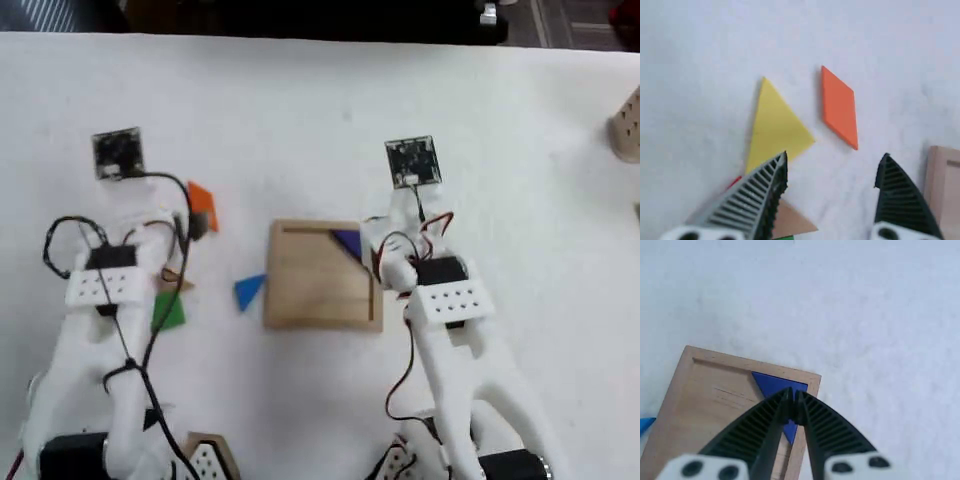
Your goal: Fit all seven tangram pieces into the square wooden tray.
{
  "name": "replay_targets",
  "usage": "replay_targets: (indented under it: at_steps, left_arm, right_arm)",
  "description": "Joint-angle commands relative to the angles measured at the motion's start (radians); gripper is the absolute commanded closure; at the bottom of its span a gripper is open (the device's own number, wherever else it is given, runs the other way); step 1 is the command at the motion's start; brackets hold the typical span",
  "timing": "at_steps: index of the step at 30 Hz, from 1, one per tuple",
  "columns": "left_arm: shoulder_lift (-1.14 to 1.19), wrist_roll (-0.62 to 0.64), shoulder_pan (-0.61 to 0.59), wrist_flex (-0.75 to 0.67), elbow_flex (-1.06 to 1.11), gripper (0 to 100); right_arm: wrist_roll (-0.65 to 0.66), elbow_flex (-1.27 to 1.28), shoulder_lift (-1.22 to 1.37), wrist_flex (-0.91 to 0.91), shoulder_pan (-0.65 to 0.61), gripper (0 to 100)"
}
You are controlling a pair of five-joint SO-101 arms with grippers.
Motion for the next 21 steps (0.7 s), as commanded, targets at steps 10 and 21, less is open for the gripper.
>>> replay_targets:
  at_steps: [10, 21]
  left_arm:
    - [0.639, -0.014, 0.028, 0.198, -0.629, 71]
    - [0.762, -0.014, 0.054, 0.218, -0.749, 71]
  right_arm:
    - [0.025, -0.023, -0.036, -0.001, 0.016, 98.1]
    - [0.025, -0.023, -0.036, -0.002, 0.016, 98.1]
